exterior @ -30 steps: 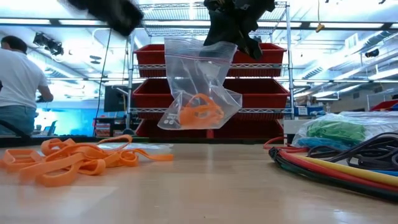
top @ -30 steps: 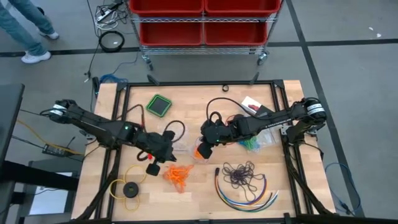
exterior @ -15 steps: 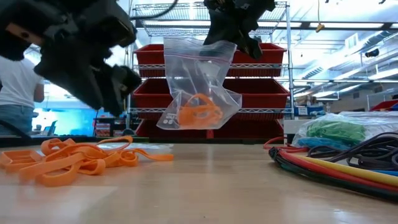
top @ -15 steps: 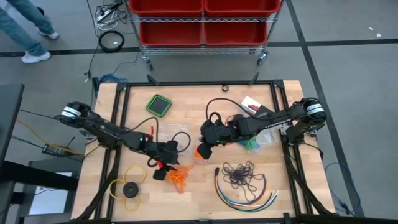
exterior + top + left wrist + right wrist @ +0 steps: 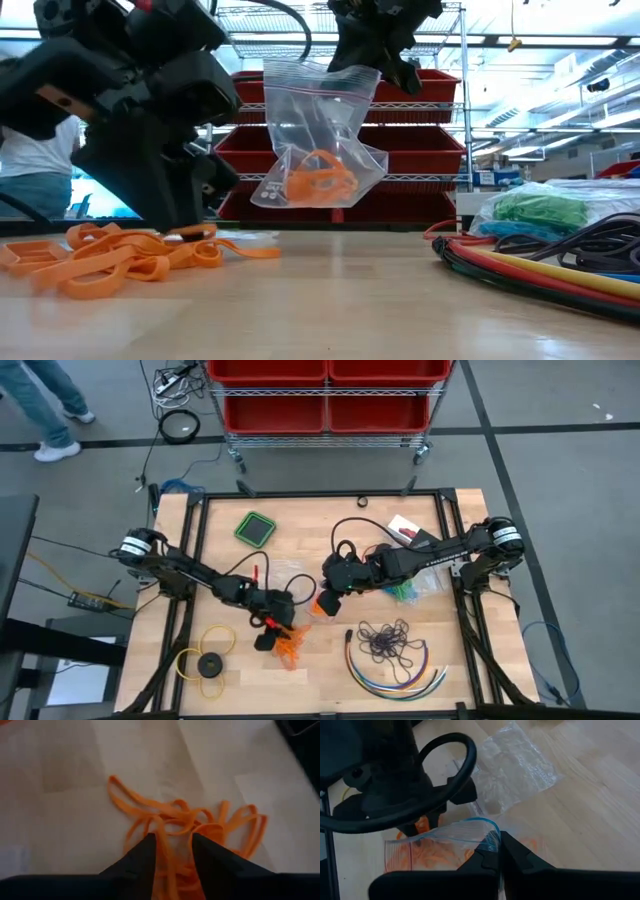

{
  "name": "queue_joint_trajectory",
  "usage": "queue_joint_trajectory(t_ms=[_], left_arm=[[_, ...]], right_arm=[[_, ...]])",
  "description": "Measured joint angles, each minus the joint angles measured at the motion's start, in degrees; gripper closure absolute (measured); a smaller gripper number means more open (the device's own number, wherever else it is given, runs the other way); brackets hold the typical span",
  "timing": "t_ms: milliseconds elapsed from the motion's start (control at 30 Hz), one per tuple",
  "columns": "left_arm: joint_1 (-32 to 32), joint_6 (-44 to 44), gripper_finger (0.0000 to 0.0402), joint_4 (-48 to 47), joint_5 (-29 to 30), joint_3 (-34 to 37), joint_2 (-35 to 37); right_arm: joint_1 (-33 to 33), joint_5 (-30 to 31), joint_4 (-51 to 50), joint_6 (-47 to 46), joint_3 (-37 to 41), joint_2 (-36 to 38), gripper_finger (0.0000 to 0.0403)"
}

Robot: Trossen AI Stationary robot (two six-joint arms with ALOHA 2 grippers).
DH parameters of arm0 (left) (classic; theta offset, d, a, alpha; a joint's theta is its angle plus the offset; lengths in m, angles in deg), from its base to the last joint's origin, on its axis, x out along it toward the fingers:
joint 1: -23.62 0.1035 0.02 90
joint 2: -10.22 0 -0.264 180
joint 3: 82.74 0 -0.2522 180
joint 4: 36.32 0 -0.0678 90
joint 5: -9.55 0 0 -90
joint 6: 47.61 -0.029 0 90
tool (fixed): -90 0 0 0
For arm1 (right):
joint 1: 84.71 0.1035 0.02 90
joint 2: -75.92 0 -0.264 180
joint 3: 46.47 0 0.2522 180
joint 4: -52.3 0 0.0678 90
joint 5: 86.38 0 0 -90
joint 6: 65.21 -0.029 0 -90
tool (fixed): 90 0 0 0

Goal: Sort rubber bands
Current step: Put the orange rubber band into the transparent zip bag

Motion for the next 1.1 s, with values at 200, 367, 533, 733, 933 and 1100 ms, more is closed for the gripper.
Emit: queue_joint_trajectory(t_ms=[200,367,533,733,933,1100], left_arm=[[0.77,-2.57,0.0327,-0.77,1.42,0.00,-0.04],[0.70,-3.10,0.0392,-0.79,-1.09,0.00,-0.04],[0.70,-4.47,0.0397,-0.79,-1.28,0.00,-0.04],[1.32,-7.54,0.0399,-3.81,-1.23,-2.21,1.24],[1.38,-12.40,0.0400,-14.86,1.07,-8.36,7.81],[0.48,-15.41,0.0401,-22.55,3.72,-13.62,15.21]], right_arm=[[0.00,-0.01,0.00,0.31,0.00,0.00,0.0403],[0.00,0.00,0.02,0.37,0.00,0.00,0.0403],[0.00,0.00,0.02,0.37,0.00,0.00,0.0403],[0.02,0.00,0.02,0.42,0.00,0.00,0.0403],[0.02,-0.02,0.00,0.79,0.00,0.00,0.0403],[0.04,-0.02,0.02,0.85,0.00,0.00,0.0403]])
